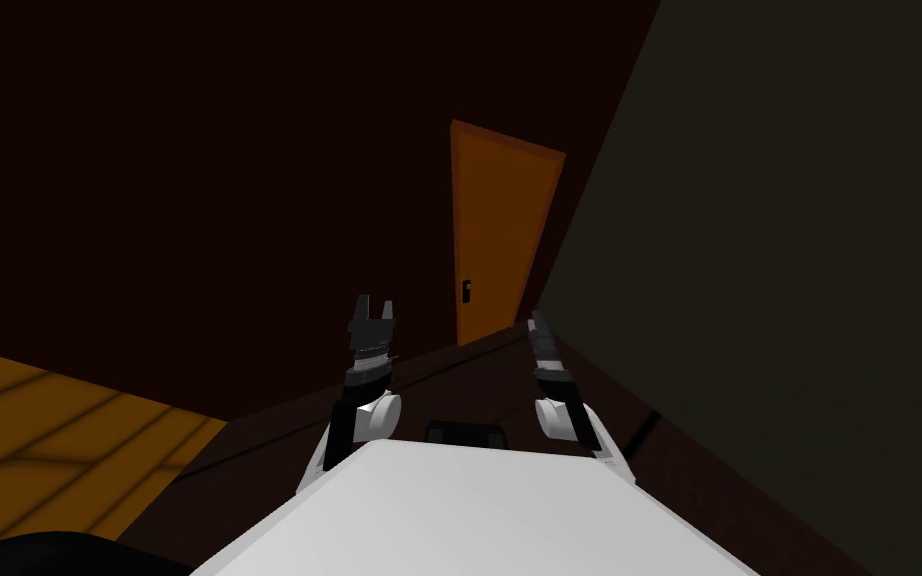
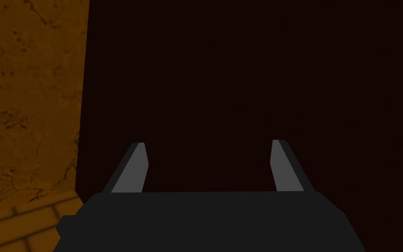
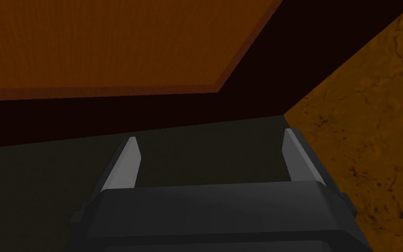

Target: Pull the door open

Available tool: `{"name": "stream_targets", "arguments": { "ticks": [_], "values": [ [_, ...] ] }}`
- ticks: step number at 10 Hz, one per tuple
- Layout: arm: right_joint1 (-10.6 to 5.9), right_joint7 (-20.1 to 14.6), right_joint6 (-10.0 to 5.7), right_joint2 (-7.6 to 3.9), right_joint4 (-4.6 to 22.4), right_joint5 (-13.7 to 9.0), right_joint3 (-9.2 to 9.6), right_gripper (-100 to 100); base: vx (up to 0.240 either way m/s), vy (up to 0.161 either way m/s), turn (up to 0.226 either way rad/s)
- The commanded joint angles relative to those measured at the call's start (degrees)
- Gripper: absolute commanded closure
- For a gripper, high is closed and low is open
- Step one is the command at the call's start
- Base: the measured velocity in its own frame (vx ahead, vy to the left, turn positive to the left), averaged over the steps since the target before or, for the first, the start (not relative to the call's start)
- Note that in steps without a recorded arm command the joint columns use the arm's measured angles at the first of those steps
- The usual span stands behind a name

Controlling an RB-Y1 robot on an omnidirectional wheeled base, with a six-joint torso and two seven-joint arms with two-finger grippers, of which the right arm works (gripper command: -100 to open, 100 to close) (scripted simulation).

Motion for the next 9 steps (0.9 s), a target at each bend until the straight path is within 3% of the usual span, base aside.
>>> {"name": "stream_targets", "arguments": {
  "ticks": [1,9],
  "values": [
    [-0.87,1.7,0.23,-0.6,1.5,0.9,0.0,-100,0.102,0.036,0.042],
    [-5.98,10.0,-0.32,-3.71,11.7,5.5,-0.3,-100,0.101,0.032,0.046]
  ]
}}
